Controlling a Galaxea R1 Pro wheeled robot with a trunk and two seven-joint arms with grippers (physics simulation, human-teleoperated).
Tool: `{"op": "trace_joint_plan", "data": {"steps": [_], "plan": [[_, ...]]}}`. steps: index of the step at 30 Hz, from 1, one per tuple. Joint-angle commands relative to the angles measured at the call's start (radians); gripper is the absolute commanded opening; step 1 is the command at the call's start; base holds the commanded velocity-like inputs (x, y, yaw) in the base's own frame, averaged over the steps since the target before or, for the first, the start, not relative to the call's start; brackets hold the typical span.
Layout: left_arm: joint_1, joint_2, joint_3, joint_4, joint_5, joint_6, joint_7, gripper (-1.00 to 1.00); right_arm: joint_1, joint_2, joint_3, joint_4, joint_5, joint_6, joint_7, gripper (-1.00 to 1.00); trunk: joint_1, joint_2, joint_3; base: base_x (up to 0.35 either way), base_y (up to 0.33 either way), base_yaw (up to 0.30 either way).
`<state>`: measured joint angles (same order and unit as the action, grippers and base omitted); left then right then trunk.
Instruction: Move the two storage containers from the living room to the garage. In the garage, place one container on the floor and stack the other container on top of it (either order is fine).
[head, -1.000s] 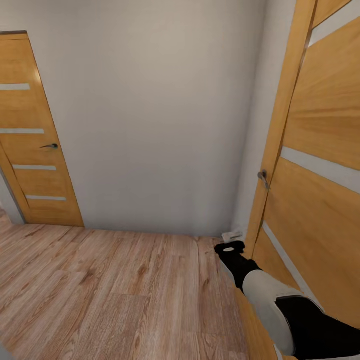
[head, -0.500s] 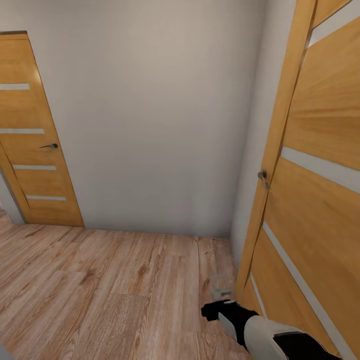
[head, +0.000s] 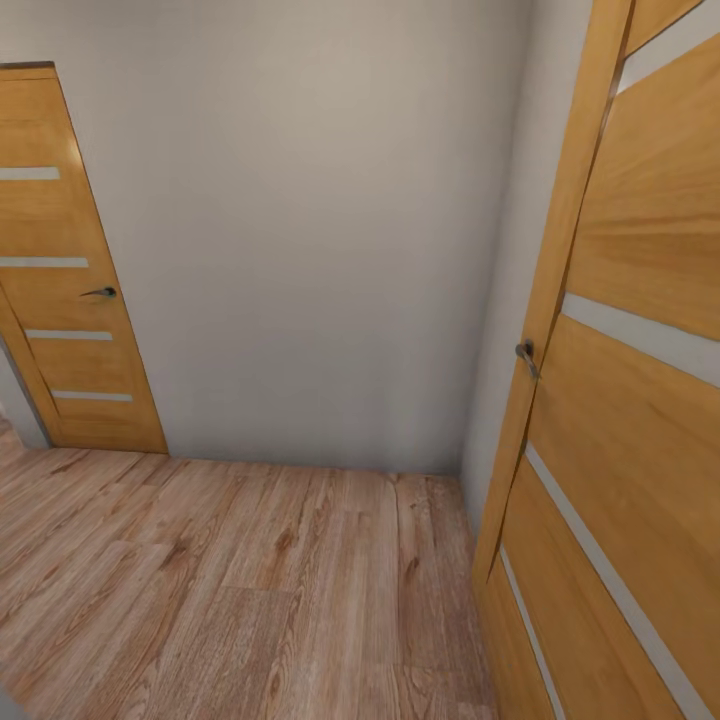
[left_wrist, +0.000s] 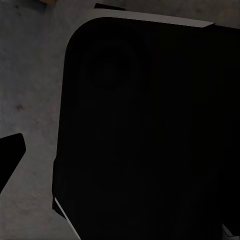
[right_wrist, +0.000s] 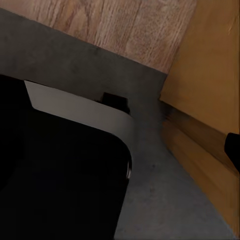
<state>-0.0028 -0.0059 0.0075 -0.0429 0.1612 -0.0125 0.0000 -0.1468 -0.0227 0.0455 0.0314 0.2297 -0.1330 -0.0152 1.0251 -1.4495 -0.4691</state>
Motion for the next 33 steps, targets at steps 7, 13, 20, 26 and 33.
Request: {"op": "trace_joint_plan", "data": {"steps": [7,13,20,26,33], "plan": [[0.0,0.0,0.0,0.0,0.008,-0.001,0.0,1.0,0.005,-0.009,0.002,0.003,0.003,-0.022,0.0,1.0,0.0,-0.001,-0.001,0.0,0.0,0.0],[0.0,0.0,0.001,0.0,0.009,-0.001,0.0,1.0,0.006,-0.009,0.002,0.002,0.002,-0.031,0.0,1.0,0.0,-0.001,-0.001,0.0,0.0,0.0],[0.0,0.0,0.0,0.0,0.008,-0.001,0.0,1.0,0.006,-0.009,0.002,0.002,0.003,-0.031,-0.002,1.0,0.0,-0.001,-0.001,0.135,0.0,0.0],[0.0,0.0,0.0,0.0,0.008,-0.001,0.0,1.0,0.006,-0.01,0.001,0.002,0.002,-0.028,-0.003,1.0,0.0,-0.001,-0.001,0.297,0.0,0.0],[0.0,0.0,0.0,0.0,0.008,-0.001,0.0,1.0,0.006,-0.011,0.001,0.002,0.003,-0.025,-0.007,1.0,0.0,-0.001,-0.001,0.317,0.0,0.0]]}}
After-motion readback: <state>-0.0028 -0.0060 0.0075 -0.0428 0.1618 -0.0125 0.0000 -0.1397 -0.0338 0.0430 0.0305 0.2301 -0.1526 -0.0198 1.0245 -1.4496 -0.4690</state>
